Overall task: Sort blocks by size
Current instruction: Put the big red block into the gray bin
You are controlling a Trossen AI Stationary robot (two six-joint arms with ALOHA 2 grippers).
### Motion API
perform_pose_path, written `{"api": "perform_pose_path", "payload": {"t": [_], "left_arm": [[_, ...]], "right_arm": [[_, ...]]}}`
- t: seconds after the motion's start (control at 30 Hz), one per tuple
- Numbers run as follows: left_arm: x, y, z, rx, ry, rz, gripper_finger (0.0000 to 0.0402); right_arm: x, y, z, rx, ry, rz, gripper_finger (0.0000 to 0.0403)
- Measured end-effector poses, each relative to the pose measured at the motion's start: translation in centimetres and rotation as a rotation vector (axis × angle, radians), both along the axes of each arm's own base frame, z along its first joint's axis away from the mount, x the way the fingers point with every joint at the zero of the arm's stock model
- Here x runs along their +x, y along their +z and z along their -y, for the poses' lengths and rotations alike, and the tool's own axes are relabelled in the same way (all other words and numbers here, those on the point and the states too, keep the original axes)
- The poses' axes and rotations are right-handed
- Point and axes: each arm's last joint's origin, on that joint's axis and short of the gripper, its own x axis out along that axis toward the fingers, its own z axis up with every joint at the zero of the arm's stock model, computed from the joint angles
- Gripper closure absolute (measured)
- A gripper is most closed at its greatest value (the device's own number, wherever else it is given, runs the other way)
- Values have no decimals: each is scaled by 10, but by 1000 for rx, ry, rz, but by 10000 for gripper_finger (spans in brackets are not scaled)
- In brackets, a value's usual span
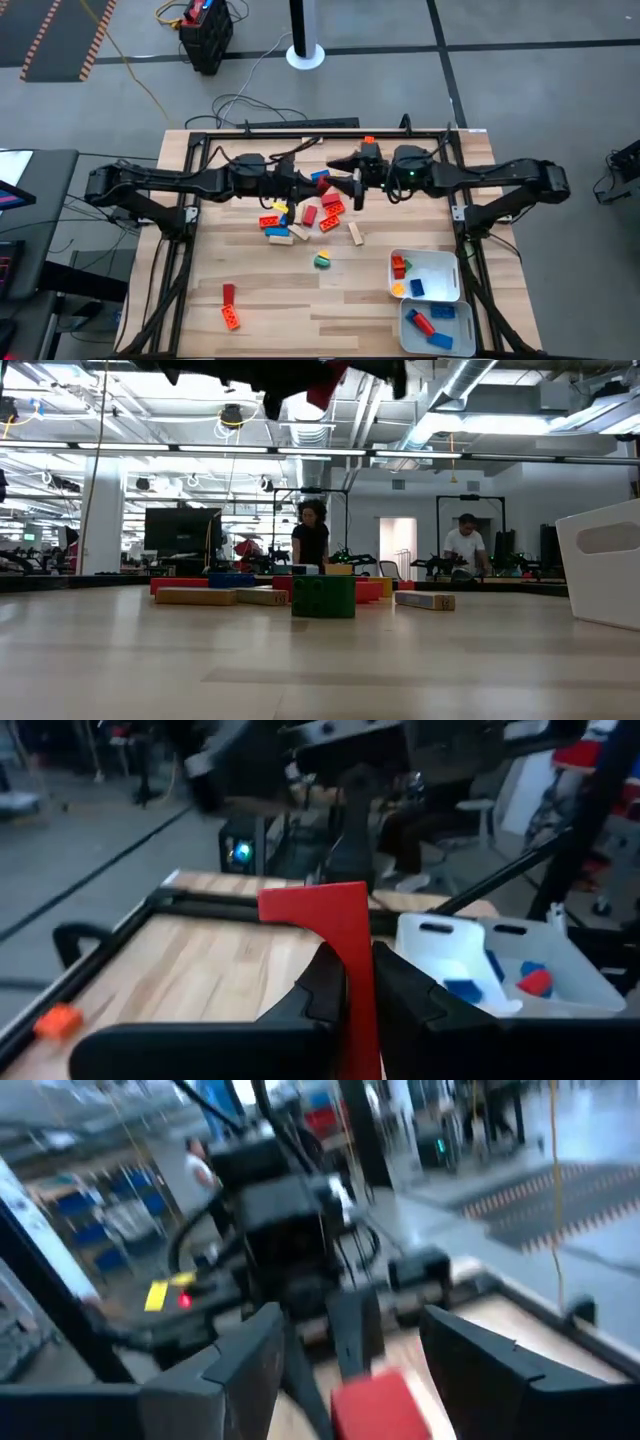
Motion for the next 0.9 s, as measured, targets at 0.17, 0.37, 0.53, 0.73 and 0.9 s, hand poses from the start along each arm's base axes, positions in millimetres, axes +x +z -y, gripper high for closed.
{"api": "perform_pose_path", "payload": {"t": [0.17,0.37,0.53,0.73,0.9], "left_arm": [[0,4,-2,21,-17,44,376],[-1,4,-7,9,-45,46,376],[-1,7,-10,3,-71,71,376],[-2,10,-14,-6,-75,101,376],[-3,10,-16,-22,-74,98,376]], "right_arm": [[15,-8,1,-5,-1,48,143],[27,-19,1,-1,1,55,142],[30,-22,1,0,-1,56,142],[34,-26,1,3,0,42,143],[34,-27,2,3,0,38,160]]}}
